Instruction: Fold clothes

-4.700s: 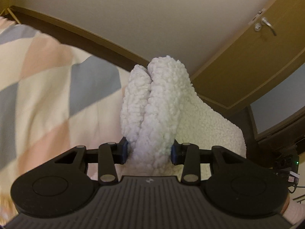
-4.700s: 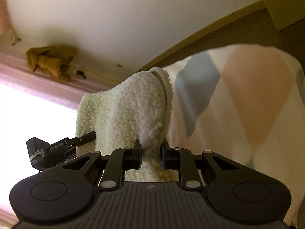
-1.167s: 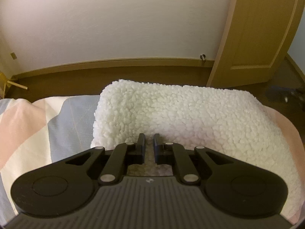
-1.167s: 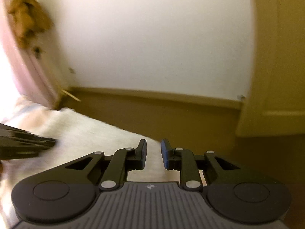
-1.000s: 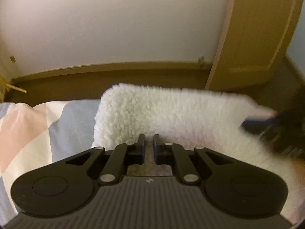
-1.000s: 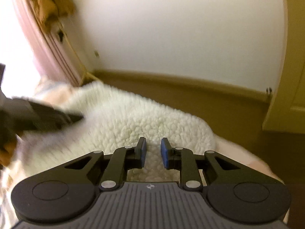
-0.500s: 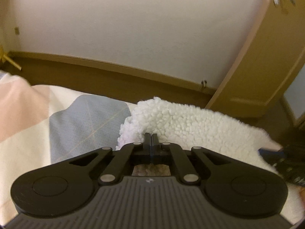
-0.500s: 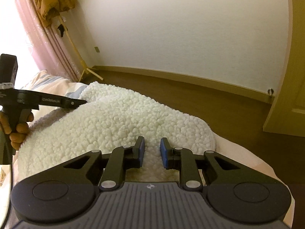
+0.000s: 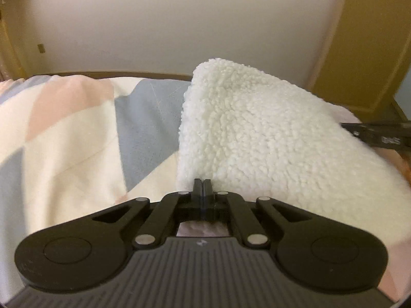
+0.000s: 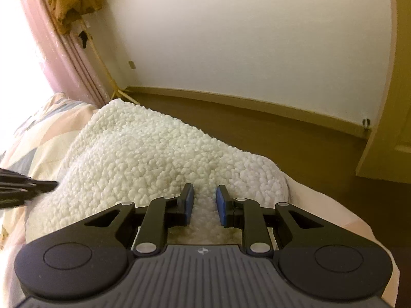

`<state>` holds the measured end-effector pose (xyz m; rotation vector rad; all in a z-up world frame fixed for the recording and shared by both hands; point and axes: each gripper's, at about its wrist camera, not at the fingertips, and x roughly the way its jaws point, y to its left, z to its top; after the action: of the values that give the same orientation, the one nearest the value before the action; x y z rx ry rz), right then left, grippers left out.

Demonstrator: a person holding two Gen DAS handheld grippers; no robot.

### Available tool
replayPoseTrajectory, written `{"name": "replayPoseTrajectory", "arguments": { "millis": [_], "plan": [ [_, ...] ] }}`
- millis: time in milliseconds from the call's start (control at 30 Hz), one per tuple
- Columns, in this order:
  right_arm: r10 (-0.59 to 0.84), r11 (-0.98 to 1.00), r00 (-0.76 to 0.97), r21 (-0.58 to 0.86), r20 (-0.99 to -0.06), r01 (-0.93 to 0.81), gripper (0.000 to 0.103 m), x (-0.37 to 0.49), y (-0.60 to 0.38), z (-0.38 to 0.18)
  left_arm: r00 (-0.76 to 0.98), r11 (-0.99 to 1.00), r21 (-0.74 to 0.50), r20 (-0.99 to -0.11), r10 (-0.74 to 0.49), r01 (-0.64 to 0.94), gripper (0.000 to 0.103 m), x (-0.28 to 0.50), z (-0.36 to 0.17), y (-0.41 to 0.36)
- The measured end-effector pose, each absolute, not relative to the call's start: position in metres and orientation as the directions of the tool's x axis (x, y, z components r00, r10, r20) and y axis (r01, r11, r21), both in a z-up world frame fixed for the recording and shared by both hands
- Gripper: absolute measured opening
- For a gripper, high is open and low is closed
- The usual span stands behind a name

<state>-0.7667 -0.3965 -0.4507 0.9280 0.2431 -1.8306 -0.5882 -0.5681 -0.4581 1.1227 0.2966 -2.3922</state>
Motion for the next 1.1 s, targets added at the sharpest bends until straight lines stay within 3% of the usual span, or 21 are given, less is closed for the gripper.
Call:
{"name": "replayPoseTrajectory", "arguments": {
  "millis": [167,367,500,633,767,833,1100],
  "plan": [
    [-0.699,-0.447,-0.189,0.216,-0.69,0.868,0.023,-0.769,-0.396,-0.452,-0.566,-0.841,-0.012,-0.745,-0.353,0.54,0.002,-0.585,-0.444,-0.575],
    [-0.692,-0.463,-0.208,0.205,-0.691,0.862,0.025,-0.769,-0.391,-0.452,-0.647,-0.825,-0.065,-0.656,-0.389,0.562,0.001,-0.548,-0.392,-0.552],
    [-0.696,-0.469,-0.217,0.205,-0.685,0.859,0.025,-0.767,-0.389,-0.454,-0.591,-0.868,0.041,-0.716,-0.371,0.495,0.001,-0.56,-0.42,-0.532],
    [-0.7,-0.453,-0.234,0.166,-0.675,0.876,0.025,-0.759,-0.388,-0.456,-0.571,-0.858,0.044,-0.729,-0.378,0.511,0.0,-0.574,-0.445,-0.535],
    [-0.692,-0.455,-0.235,0.16,-0.682,0.876,0.031,-0.765,-0.388,-0.448,-0.549,-0.877,0.15,-0.728,-0.41,0.456,0.0,-0.586,-0.439,-0.521],
    [-0.701,-0.462,-0.246,0.163,-0.669,0.872,0.037,-0.765,-0.381,-0.439,-0.546,-0.877,0.155,-0.729,-0.412,0.455,0.0,-0.581,-0.436,-0.522],
    [-0.77,-0.396,-0.238,0.151,-0.592,0.906,0.038,-0.72,-0.327,-0.405,-0.634,-0.881,0.118,-0.651,-0.417,0.458,0.0,-0.564,-0.391,-0.504]
  ]
}}
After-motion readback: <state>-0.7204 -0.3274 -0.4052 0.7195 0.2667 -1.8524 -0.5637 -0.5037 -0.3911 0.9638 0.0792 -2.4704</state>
